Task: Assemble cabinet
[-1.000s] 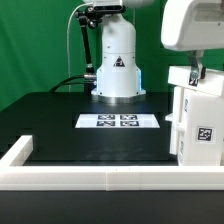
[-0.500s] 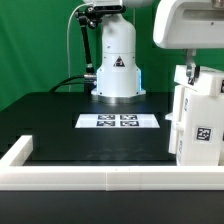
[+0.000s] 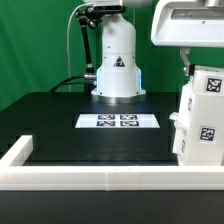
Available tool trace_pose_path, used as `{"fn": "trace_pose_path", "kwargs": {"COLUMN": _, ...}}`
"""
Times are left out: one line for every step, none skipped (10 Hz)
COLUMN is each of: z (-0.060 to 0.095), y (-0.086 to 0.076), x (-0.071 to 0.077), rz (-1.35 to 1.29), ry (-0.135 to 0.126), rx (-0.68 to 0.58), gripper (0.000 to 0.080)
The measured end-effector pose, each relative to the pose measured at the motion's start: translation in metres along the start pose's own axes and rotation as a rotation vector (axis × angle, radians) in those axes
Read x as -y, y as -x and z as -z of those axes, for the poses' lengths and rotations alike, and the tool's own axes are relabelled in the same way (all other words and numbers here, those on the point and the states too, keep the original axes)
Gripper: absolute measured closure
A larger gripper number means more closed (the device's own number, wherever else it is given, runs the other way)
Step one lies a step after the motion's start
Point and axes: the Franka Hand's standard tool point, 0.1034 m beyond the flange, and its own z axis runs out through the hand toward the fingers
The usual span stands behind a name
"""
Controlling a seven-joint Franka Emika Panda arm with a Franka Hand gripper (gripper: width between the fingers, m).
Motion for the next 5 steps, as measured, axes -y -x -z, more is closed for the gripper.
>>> {"fn": "trace_pose_path", "kwargs": {"z": 0.0, "y": -0.002, "x": -0.003, "rz": -0.076, "ry": 0.0, "rx": -0.009, "gripper": 0.0236}}
{"fn": "trace_pose_path", "kwargs": {"z": 0.0, "y": -0.003, "x": -0.005, "rz": -0.122, "ry": 0.001, "rx": -0.008, "gripper": 0.0236}}
{"fn": "trace_pose_path", "kwargs": {"z": 0.0, "y": -0.005, "x": -0.009, "rz": -0.185, "ry": 0.004, "rx": -0.007, "gripper": 0.0236}}
{"fn": "trace_pose_path", "kwargs": {"z": 0.0, "y": -0.006, "x": -0.012, "rz": -0.243, "ry": 0.006, "rx": -0.008, "gripper": 0.0236}}
{"fn": "trace_pose_path", "kwargs": {"z": 0.0, "y": -0.007, "x": -0.013, "rz": -0.255, "ry": 0.007, "rx": -0.009, "gripper": 0.0236}}
